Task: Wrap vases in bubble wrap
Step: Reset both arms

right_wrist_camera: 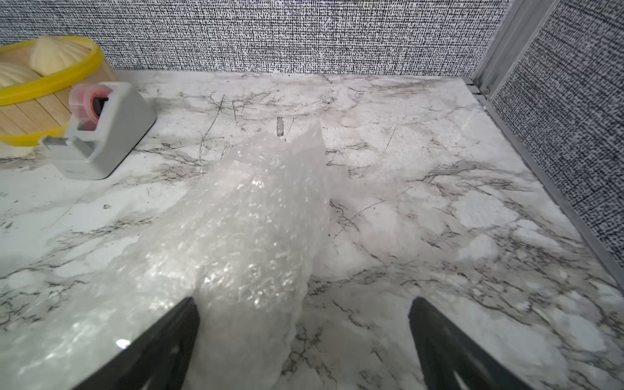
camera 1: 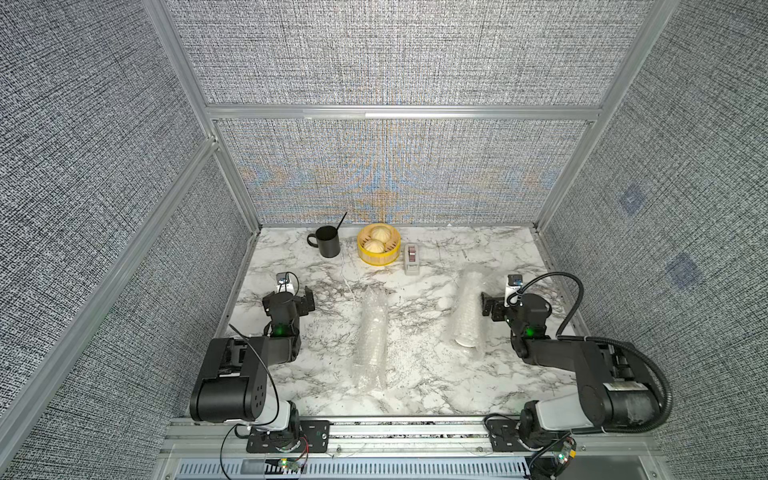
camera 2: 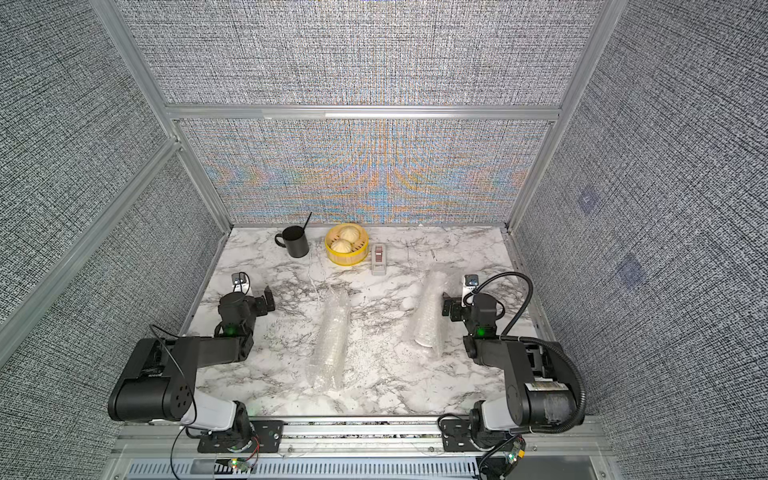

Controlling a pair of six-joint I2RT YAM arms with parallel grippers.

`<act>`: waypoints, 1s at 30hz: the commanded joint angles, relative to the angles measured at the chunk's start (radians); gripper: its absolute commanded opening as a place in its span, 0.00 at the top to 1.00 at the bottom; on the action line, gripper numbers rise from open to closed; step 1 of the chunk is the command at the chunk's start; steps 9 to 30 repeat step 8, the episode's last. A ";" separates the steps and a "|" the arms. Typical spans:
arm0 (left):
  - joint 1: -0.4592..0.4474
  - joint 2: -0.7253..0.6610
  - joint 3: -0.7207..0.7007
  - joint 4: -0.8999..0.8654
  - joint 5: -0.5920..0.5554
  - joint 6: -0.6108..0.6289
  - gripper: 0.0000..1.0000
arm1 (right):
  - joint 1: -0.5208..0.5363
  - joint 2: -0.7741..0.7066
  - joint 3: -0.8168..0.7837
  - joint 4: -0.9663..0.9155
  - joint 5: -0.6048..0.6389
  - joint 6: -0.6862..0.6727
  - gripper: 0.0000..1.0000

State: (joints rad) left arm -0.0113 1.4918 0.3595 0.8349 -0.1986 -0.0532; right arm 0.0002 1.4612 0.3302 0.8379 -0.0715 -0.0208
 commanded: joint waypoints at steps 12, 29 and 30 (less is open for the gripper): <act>0.000 -0.007 0.002 0.017 0.025 0.004 0.00 | 0.027 0.076 0.068 0.008 0.058 -0.009 0.01; 0.000 -0.007 0.002 0.017 0.025 0.004 0.00 | 0.027 0.076 0.068 0.008 0.058 -0.009 0.01; 0.000 -0.007 0.002 0.017 0.025 0.004 0.00 | 0.027 0.076 0.068 0.008 0.058 -0.009 0.01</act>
